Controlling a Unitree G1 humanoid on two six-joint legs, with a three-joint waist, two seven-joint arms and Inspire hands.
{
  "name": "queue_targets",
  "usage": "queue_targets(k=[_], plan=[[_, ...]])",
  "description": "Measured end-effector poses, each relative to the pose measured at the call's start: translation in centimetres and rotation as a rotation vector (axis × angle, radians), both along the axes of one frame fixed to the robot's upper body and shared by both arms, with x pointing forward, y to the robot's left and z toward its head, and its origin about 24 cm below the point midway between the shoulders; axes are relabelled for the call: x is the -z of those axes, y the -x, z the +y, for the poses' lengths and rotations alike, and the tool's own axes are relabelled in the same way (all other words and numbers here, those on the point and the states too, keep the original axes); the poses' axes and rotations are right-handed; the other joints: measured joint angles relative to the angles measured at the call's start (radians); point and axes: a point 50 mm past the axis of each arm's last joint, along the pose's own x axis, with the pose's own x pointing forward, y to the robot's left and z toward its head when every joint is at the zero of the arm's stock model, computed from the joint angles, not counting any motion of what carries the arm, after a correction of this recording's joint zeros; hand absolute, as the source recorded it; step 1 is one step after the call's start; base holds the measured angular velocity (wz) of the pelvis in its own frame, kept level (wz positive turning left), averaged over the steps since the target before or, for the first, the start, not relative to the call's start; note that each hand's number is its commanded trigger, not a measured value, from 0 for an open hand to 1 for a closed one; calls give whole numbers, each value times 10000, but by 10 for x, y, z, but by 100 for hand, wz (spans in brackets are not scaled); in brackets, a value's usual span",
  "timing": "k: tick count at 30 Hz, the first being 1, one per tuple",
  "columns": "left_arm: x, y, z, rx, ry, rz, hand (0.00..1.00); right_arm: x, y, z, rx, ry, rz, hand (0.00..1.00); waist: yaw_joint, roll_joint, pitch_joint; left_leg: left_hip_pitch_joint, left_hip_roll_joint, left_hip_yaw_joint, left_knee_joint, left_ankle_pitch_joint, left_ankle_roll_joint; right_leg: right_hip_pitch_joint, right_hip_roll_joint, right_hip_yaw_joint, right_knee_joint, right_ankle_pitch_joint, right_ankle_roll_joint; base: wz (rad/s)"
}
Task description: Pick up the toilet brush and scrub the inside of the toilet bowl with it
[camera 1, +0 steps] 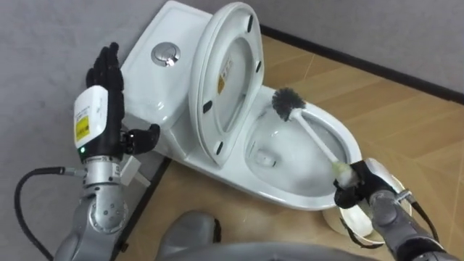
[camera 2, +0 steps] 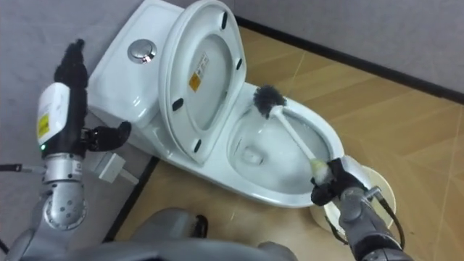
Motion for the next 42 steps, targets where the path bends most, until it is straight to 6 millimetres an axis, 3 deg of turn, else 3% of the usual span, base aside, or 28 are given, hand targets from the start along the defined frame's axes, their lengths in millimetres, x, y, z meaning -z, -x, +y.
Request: queue_targets(k=[4, 9, 13, 19, 26, 27, 28, 34, 36, 40, 41, 42], plan=[[13, 3, -1, 818, -403, 1220, 0, 0, -1, 1, -1509, 702, 713, 100, 2, -99, 0, -362, -20, 105, 14, 23, 47, -495, -93, 77, 214, -8, 13, -9], [13, -2, 4, 1489, -1264, 1348, 0, -5, -4, -9, -2371, 1565, 1119, 100, 120, -169, 31, -909, 13, 203, 143, 61, 106, -1103, -143, 208, 513, 0, 18, -2], [11, -12, 6, 1792, -1400, 1160, 0, -15, -17, -20, -2860, 2456, 1070, 100, 123, -71, 46, -1437, 51, 153, 493, 62, 105, -1542, -138, 162, 843, -26, -41, 0], [4, -26, 7, 2039, -1695, 890, 0, -18, -18, -28, -3081, 2908, 1426, 100, 107, -40, 92, -2004, 52, 150, 807, 110, 159, -2152, -289, 59, 1390, -164, -118, 3], [-6, -40, 6, 2022, -1900, 82, 0, -19, -4, -46, -2325, 3215, 1751, 100, 58, 71, 102, -3007, 159, 174, 1283, 153, 228, -3138, -413, -66, 2030, -229, -204, 1], [-8, -43, 4, 2047, -1910, -61, 0, -20, -2, -50, -2129, 3207, 1756, 100, 62, 134, 84, -3191, 153, 177, 1404, 161, 243, -3308, -453, -96, 2184, -258, -208, 10], [-10, -46, 3, 2071, -1921, -195, 0, -23, -3, -55, -2000, 3319, 1698, 100, 59, 224, 121, -3395, 144, 177, 1581, 157, 249, -3445, -467, -169, 2308, -280, -227, 10], [-20, -56, 1, 2044, -2002, -838, 0, -34, -11, -72, -1796, 3961, 1540, 100, 191, 405, 142, -4103, 94, 176, 1843, 212, 323, -4249, -731, -213, 3010, -435, -265, 4], [-26, -62, 1, 2012, -2115, -1265, 0, -51, -26, -86, -1909, 4606, 1215, 100, 233, 678, 217, -4605, 58, 142, 2201, 195, 361, -4717, -844, -248, 3399, -499, -272, 2], [-39, -73, 4, 2030, -2374, -1963, 0, -70, -52, -91, -2162, 5408, 730, 100, 414, 794, 273, -5483, -27, 205, 2740, 151, 452, -5709, -1167, -198, 4314, -732, -326, 0], [-43, -78, 3, 2068, -2405, -2211, 0, -75, -61, -90, -2237, 5572, 494, 100, 553, 888, 330, -5725, -26, 222, 2973, 122, 491, -5945, -1250, -208, 4595, -817, -343, 0], [-48, -83, 2, 2117, -2503, -2443, 0, -81, -72, -86, -2417, 5669, 133, 100, 679, 944, 332, -6035, -41, 230, 3171, 106, 505, -6258, -1339, -225, 4863, -896, -376, 0]])
